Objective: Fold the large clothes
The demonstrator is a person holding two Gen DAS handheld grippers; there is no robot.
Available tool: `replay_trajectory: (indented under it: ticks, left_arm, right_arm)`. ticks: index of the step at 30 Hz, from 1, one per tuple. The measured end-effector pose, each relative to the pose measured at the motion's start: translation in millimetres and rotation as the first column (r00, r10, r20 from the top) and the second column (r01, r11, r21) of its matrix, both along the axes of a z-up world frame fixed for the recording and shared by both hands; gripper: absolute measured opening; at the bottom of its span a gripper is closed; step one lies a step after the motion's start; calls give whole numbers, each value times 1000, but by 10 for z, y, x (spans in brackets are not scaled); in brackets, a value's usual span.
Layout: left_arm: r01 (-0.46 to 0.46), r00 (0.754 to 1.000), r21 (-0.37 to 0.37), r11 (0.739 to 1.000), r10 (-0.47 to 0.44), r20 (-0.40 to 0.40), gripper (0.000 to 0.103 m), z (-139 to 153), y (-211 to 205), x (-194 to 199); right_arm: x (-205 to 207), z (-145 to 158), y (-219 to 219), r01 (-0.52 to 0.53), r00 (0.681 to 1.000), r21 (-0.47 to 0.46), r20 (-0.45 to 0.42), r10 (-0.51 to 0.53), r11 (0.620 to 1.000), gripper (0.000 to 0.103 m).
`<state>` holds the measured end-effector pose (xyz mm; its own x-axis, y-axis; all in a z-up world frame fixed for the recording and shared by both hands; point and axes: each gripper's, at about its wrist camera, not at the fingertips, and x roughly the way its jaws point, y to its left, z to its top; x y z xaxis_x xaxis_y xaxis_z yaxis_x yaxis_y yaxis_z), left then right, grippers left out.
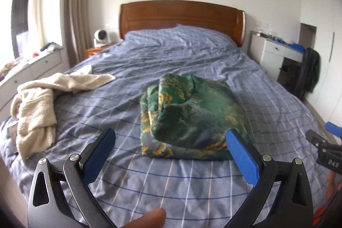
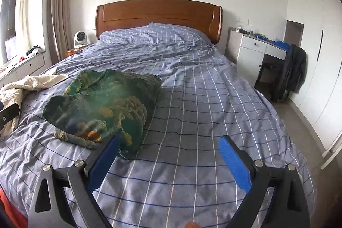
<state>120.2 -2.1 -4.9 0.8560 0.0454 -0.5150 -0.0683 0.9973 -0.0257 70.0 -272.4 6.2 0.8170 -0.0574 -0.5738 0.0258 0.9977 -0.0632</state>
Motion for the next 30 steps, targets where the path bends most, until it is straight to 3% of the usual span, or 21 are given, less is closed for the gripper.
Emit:
replay_trajectory:
  ticks: [3,9,13,18,24,30]
  left_arm:
    - [-52,999,60,997,51,20,103,5,-93,-32]
    - [-77,996,96,992,80,-28,103,-41,-200,-45]
    - [-45,997,90,995,51,-65,103,-87,-251,-51]
    - [-6,997,100,995,14,-81,103,-113,-296,-112]
    - [39,993,27,999,-36,-111,103,-99,-279,-151]
    - [42,993,25,999,-39,-115,103,-79,-311,-168]
  right_arm:
    - [-63,-32,-51,22,1000,3,16,-22,1000,96]
    - [-231,5,-166,23,995,51,97,-28,998,96]
    - [-202,-57,-77,-7,999,-16,46,8,1000,96]
    - [-195,-104,-34,3,1000,24,-5,-3,1000,96]
    - [-255,-81,77,-12,1000,25,-27,12,1000,96]
    - [-332,-47,199,-38,998,29,-39,39,999,96]
